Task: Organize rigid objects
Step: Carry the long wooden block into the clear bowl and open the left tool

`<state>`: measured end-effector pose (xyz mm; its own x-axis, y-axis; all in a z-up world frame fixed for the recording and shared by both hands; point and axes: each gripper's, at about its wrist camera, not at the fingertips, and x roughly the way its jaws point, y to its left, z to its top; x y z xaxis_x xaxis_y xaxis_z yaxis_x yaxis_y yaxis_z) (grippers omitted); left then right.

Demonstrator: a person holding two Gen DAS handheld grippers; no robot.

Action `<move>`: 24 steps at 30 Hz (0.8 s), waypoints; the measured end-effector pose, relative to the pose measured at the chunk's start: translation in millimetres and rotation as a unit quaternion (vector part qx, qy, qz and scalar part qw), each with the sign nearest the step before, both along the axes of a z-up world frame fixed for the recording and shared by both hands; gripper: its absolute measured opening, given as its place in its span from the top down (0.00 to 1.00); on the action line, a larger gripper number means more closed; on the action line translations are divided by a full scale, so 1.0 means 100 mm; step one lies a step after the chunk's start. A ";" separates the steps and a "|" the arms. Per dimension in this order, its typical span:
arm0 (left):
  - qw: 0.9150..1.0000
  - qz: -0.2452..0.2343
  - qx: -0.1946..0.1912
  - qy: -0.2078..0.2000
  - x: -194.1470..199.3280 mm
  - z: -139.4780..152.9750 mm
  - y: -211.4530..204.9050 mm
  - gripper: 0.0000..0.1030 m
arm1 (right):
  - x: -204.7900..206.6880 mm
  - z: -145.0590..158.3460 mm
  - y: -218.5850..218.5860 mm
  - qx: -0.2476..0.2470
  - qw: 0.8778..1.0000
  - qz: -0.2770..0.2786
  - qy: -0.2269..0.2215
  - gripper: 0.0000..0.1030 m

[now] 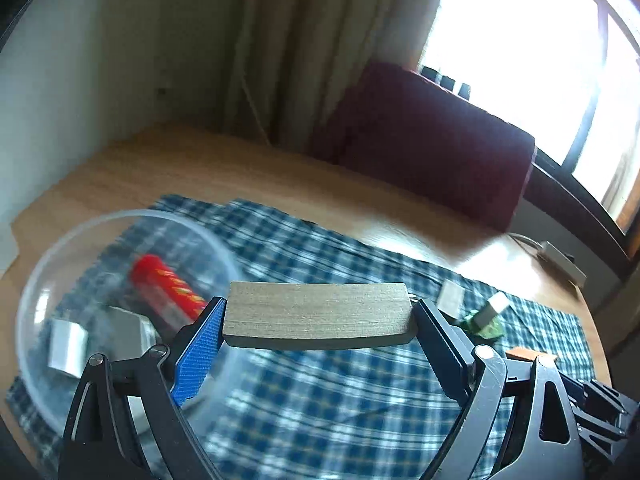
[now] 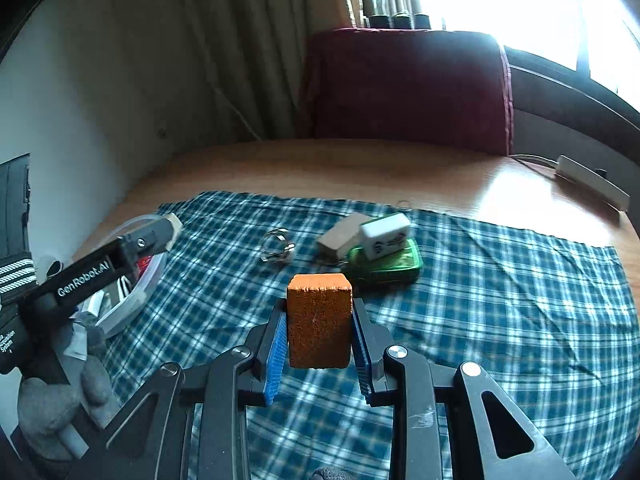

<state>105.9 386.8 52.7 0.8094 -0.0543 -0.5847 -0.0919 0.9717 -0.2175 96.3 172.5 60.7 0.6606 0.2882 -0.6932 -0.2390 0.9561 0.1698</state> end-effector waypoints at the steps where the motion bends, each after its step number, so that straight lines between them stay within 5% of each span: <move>1: 1.000 0.006 0.001 -0.002 -0.03 0.01 0.06 0.11 | -0.01 0.00 0.03 0.000 1.000 0.003 0.000 0.70; 24: 0.987 0.159 -0.023 -0.007 -0.31 -0.17 1.40 0.10 | -0.21 -0.16 0.74 -0.019 0.998 0.062 0.004 0.70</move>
<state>74.9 526.3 35.9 0.7982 0.1774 -0.5756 -0.3864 0.8839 -0.2634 75.0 246.7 44.2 0.6153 0.3410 -0.7107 -0.3541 0.9251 0.1373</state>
